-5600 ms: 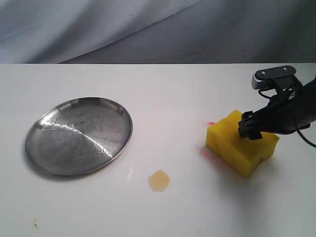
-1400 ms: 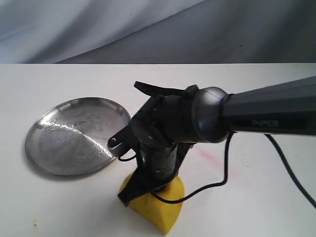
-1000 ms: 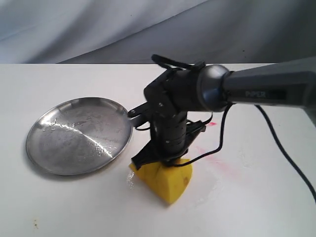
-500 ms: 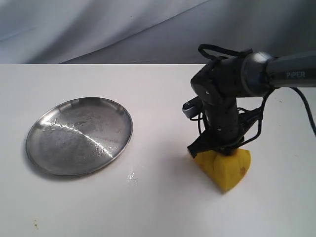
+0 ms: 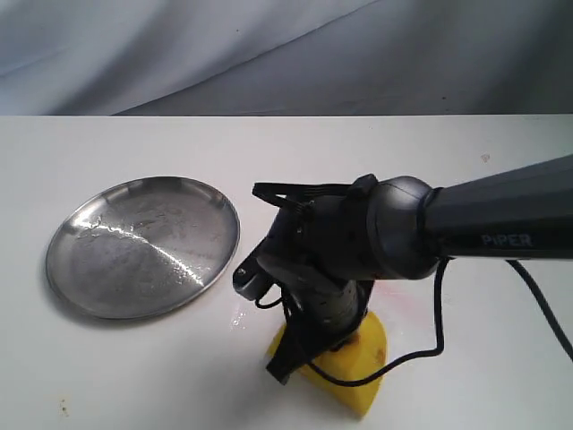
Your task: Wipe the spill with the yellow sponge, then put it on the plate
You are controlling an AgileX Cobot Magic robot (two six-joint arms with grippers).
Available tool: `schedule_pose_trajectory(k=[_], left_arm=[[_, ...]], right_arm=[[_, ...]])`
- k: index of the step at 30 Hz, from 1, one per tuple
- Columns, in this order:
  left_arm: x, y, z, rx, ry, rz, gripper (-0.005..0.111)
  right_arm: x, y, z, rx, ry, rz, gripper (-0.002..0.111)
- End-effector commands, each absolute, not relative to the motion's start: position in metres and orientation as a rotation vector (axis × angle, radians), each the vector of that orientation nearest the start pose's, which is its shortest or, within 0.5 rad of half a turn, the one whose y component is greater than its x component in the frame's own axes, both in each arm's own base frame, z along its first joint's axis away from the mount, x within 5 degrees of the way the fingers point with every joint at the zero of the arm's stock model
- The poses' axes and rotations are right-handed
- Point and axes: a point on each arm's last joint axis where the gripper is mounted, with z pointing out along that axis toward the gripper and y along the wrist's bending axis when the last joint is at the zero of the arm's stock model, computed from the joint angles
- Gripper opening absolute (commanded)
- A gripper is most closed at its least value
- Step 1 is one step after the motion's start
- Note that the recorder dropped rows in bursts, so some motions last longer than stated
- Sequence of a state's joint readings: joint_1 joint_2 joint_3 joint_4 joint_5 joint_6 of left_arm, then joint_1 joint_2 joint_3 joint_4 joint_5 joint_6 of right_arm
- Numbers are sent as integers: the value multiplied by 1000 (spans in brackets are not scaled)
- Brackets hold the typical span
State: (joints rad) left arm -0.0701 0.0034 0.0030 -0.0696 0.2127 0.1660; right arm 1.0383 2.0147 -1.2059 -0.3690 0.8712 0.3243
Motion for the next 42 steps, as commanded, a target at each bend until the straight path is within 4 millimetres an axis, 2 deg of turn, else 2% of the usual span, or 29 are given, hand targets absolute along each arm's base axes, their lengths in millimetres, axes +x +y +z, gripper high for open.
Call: schedule_pose_trajectory(k=[1,3,5,8,11,17,20,22,25,33,38,42], left_arm=[[56,-5,195,146,1683,4,0],[56,-5,195,146,1683,4,0],[56,-5,195,146,1683,4,0],[56,-5,195,146,1683,4,0],[56,-5,195,146,1683,4,0],[56,-5,195,146,1683,4,0],[56,-5,195,146,1683,4,0],[56,-5,195,146,1683,4,0],[56,-5,195,146,1683,4,0],[56,-5,195,146,1683,4,0],[56,-5,195,146,1683,4,0],[56,-5,195,146,1683,4,0]], right_arm=[[203,339,133,-1271,2592,51,0],[215,344,145,-1292,2513,18,0],[232,335,148,-1285,2522,-95,0],[266,302,142,-1172,2635,-228,0],[288,277,140,-1073,2716,-283,0],[314,231,140,-905,2854,-414,0],[314,225,140,-902,2885,-462,0],[308,231,141,-936,2884,-446,0],[292,251,141,-1036,2870,-385,0],[229,314,140,-1328,2718,-267,0],[204,333,144,-1416,2652,-226,0],[202,337,164,-1387,2587,-132,0]])
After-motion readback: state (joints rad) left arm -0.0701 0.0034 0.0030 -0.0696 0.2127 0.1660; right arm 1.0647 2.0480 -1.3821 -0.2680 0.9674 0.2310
